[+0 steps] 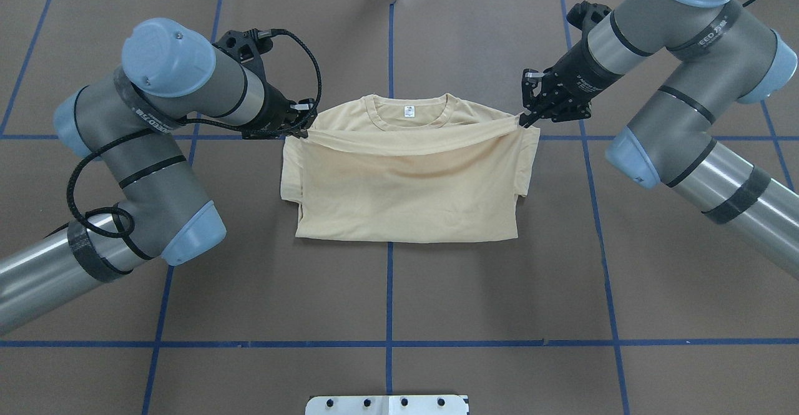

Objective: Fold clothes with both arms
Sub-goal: 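Carry the hem with both grippers farther up to the collar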

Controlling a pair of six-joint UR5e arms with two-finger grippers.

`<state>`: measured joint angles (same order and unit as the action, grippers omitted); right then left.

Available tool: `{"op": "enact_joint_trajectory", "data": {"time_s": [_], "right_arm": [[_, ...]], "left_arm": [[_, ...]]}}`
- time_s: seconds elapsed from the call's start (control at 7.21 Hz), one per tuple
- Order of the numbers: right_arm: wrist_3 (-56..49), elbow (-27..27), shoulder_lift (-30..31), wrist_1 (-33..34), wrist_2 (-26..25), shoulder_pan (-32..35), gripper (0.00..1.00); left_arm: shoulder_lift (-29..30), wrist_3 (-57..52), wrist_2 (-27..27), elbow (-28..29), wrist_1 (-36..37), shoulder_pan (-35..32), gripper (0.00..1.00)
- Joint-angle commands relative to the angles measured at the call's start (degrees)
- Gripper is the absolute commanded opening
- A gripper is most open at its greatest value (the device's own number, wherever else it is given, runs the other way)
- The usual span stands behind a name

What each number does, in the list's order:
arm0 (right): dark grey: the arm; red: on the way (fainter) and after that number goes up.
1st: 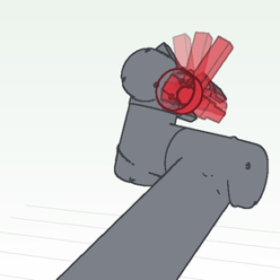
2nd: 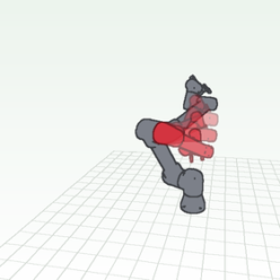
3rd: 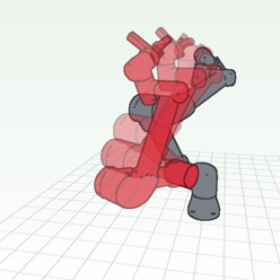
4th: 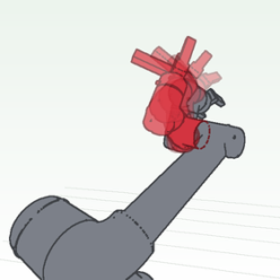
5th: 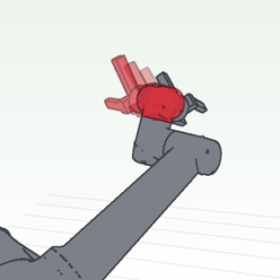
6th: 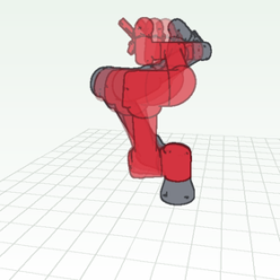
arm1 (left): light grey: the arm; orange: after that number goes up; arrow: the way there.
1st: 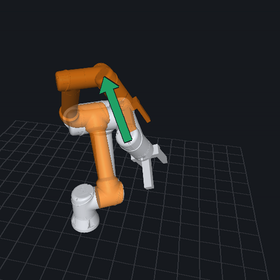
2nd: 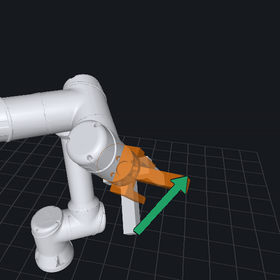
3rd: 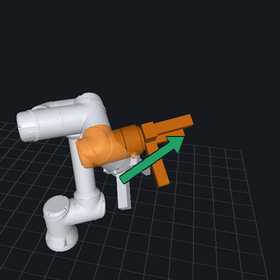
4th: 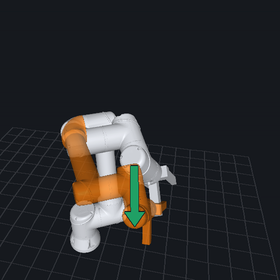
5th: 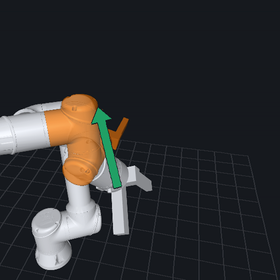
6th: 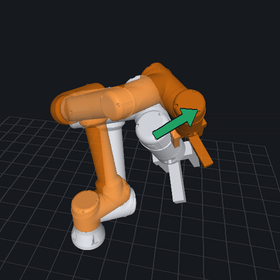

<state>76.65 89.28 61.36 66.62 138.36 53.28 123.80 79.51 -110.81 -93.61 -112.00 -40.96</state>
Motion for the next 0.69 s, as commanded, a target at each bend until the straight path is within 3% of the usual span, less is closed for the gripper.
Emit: {"op": "enact_joint_trajectory", "data": {"time_s": [0.0,0.55], "right_arm": [[-0.1,-3.7,-2.5,-0.1,-0.9,-0.4,0.00],[-2.6,-13.9,-6.3,-3.9,-2.8,-0.3,0.00]], "left_arm": [[2.8,0.3,0.1,8.4,-8.1,-0.3,0.00],[5.2,0.4,2.6,22.7,-21.6,-0.4,0.00]]}}
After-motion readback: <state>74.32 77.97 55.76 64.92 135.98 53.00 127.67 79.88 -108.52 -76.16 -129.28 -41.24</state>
